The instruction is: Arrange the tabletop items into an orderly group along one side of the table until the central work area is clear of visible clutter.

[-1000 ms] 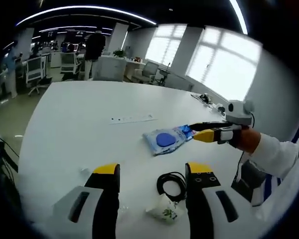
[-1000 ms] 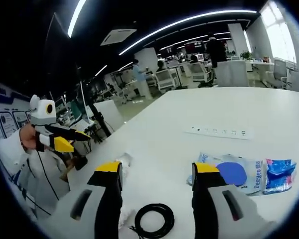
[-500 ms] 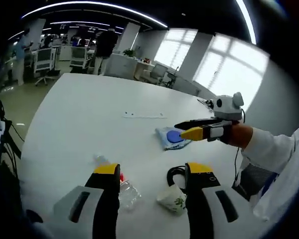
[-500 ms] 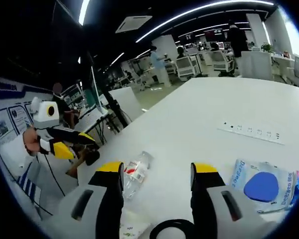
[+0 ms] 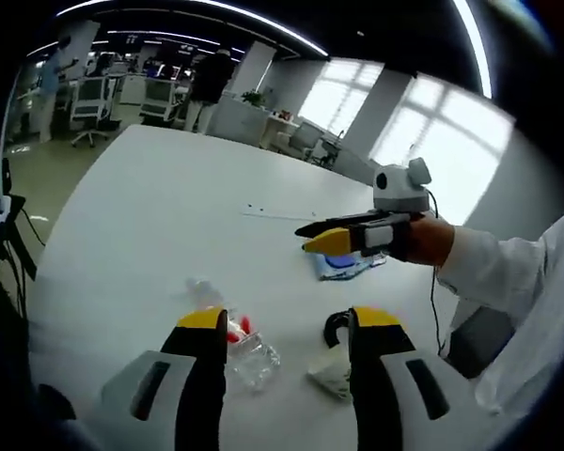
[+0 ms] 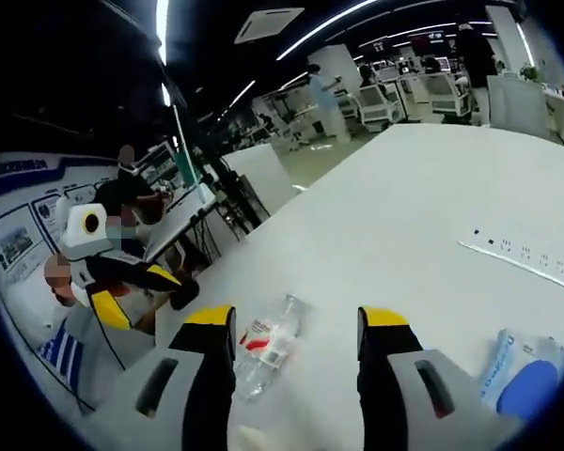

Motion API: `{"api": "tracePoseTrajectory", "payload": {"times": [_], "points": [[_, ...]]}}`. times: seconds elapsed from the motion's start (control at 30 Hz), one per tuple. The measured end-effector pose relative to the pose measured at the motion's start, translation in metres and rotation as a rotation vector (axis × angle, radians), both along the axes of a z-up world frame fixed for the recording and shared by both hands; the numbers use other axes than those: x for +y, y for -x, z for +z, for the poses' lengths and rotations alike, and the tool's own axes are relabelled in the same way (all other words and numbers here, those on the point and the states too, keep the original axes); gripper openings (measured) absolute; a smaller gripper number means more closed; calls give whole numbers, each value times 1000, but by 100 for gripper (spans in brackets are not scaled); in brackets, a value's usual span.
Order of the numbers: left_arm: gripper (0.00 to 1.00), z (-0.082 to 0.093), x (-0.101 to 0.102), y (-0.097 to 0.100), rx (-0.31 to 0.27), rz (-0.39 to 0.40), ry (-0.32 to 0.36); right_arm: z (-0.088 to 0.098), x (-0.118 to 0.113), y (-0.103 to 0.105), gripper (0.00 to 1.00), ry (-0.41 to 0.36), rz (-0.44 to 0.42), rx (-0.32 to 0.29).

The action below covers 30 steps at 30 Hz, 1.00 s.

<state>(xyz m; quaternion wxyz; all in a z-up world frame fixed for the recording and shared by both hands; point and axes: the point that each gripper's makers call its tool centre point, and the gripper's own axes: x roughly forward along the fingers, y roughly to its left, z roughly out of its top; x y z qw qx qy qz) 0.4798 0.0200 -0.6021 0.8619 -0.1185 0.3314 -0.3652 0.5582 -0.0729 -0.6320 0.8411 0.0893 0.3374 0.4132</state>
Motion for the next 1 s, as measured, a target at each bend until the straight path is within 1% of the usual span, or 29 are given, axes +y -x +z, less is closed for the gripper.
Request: {"api": "tracePoseTrajectory", "payload": {"times": [0.17, 0.23, 0.27, 0.4, 0.43, 0.47, 0.53, 0.57, 0.73, 0.83, 0.9, 0.93, 0.97, 1.0], "points": [[51, -7, 3, -2, 15, 20, 16, -12, 14, -6, 50, -19, 36, 45], [51, -11, 5, -2, 21, 26, 18, -16, 22, -9, 49, -36, 54, 69], [51, -13, 5, -1, 23, 27, 20, -20, 26, -10, 49, -45, 59, 95], [52, -18, 8, 1, 33, 27, 26, -28, 37, -13, 47, -46, 83, 114], [52, -19, 9, 0, 36, 30, 29, -30, 42, -12, 47, -67, 91, 147], [52, -20, 10, 0, 39, 34, 31, -32, 44, -12, 46, -74, 91, 164], [52, -22, 12, -2, 41, 41, 36, -37, 48, -15, 46, -70, 107, 167], [52, -23, 12, -2, 42, 42, 38, -41, 51, -13, 46, -68, 126, 189], [52, -29, 14, -4, 52, 51, 48, -53, 61, -15, 45, -78, 146, 234], [52, -33, 13, -5, 56, 50, 54, -59, 69, -13, 43, -134, 140, 326], [52, -33, 13, -4, 56, 49, 57, -65, 71, -14, 43, -142, 144, 363], [52, -34, 13, -4, 57, 49, 61, -66, 73, -10, 43, -148, 159, 398], [52, -34, 13, -5, 58, 50, 65, -69, 73, -17, 43, -135, 156, 368], [52, -35, 12, -4, 59, 50, 68, -73, 74, -16, 43, -133, 165, 387]]}}
